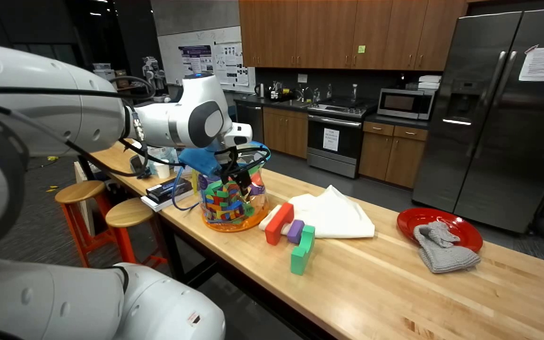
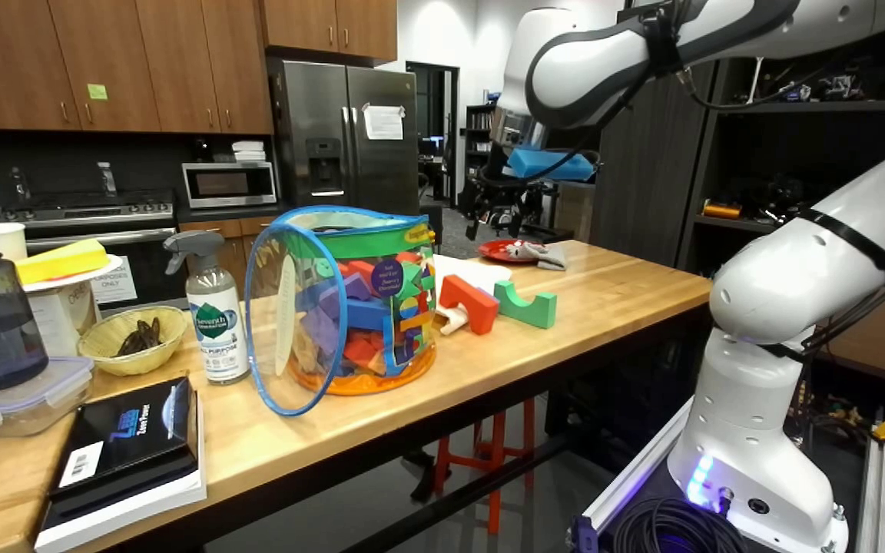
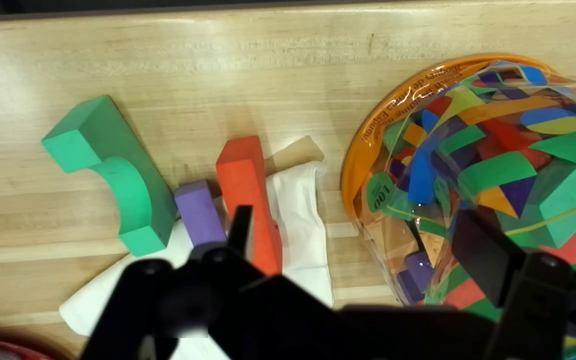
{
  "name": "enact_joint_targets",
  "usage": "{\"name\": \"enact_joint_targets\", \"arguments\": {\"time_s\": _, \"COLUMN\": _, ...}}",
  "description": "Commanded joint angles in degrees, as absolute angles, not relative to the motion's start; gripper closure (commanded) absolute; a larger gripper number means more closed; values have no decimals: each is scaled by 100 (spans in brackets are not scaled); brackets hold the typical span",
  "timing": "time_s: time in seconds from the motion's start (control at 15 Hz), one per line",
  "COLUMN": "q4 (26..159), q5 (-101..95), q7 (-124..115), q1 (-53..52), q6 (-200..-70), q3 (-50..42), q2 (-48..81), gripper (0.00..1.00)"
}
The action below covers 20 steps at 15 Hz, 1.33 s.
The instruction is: Remove one green block from the bag
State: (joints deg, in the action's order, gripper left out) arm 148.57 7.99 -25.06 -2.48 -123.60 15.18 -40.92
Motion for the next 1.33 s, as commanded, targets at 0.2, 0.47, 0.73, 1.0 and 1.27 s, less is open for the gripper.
{"name": "enact_joint_targets", "arguments": {"time_s": 0.2, "q4": 14844, "q5": 767, "q7": -2529, "q1": -284, "q6": -12344, "q3": 1483, "q2": -4084, "gripper": 0}}
{"name": "enact_joint_targets", "arguments": {"time_s": 0.47, "q4": 14844, "q5": 767, "q7": -2529, "q1": -284, "q6": -12344, "q3": 1483, "q2": -4084, "gripper": 0}}
{"name": "enact_joint_targets", "arguments": {"time_s": 0.73, "q4": 14844, "q5": 767, "q7": -2529, "q1": -284, "q6": -12344, "q3": 1483, "q2": -4084, "gripper": 0}}
{"name": "enact_joint_targets", "arguments": {"time_s": 1.0, "q4": 14813, "q5": 759, "q7": -2514, "q1": -268, "q6": -12342, "q3": 1455, "q2": -4103, "gripper": 0}}
{"name": "enact_joint_targets", "arguments": {"time_s": 1.27, "q4": 14572, "q5": 619, "q7": -2406, "q1": -179, "q6": -12284, "q3": 1360, "q2": -4049, "gripper": 0}}
